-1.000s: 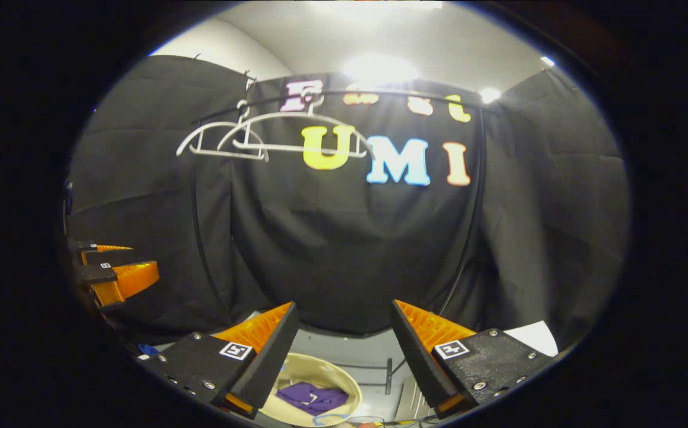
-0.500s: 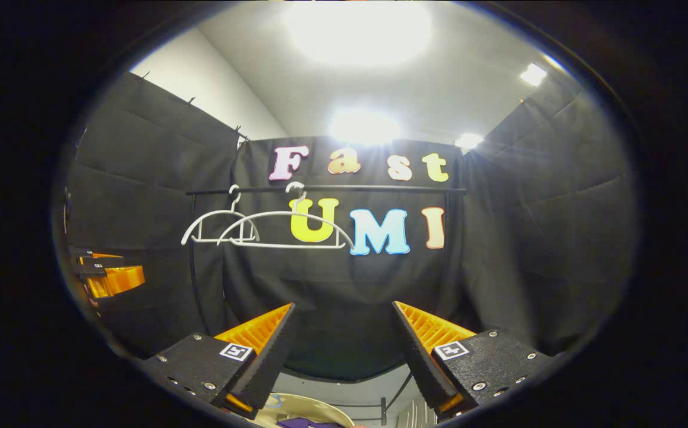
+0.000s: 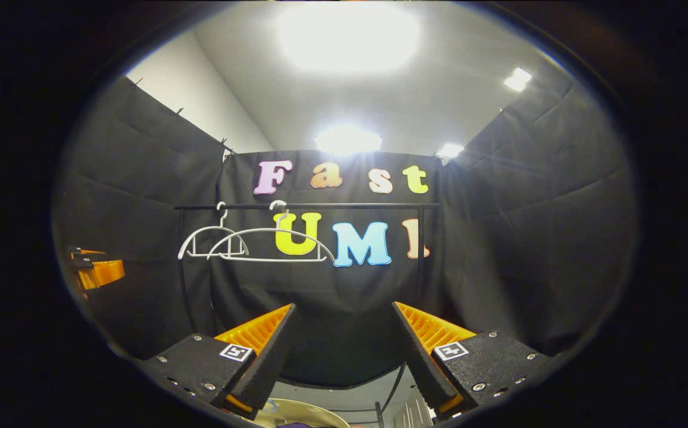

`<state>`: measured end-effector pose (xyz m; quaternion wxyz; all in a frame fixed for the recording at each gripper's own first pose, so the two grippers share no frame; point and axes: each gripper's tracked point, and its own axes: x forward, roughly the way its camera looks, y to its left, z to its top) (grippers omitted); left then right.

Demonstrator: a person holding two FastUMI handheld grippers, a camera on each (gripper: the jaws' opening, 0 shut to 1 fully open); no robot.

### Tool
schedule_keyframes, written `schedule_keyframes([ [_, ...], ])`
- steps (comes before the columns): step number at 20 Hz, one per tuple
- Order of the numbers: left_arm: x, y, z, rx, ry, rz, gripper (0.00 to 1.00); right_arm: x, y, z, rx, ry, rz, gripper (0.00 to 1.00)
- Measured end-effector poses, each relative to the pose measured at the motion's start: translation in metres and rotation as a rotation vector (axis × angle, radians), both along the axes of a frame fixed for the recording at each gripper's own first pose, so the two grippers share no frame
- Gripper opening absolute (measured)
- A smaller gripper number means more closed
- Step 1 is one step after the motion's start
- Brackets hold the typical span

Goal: Grasp the clothes on the hanger with both hands and then place them into the laundry hamper below.

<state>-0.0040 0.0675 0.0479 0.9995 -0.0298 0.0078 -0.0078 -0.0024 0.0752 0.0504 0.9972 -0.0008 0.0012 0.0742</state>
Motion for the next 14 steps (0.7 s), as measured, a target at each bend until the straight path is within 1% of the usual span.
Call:
schedule_keyframes([
  [5,-0.004,0.003,0.004,0.036,-0.021,0.007,0.89,0.001,-0.007,0.002,0.012,-0.01,-0.026,0.95],
  [10,0.003,0.0,0.004,0.031,-0.023,-0.006,0.89,0.001,-0.012,0.002,0.028,-0.023,-0.05,0.95],
  [14,0.009,-0.004,-0.001,0.045,-0.013,-0.02,0.89,-0.002,-0.018,-0.002,0.044,-0.019,-0.068,0.95],
])
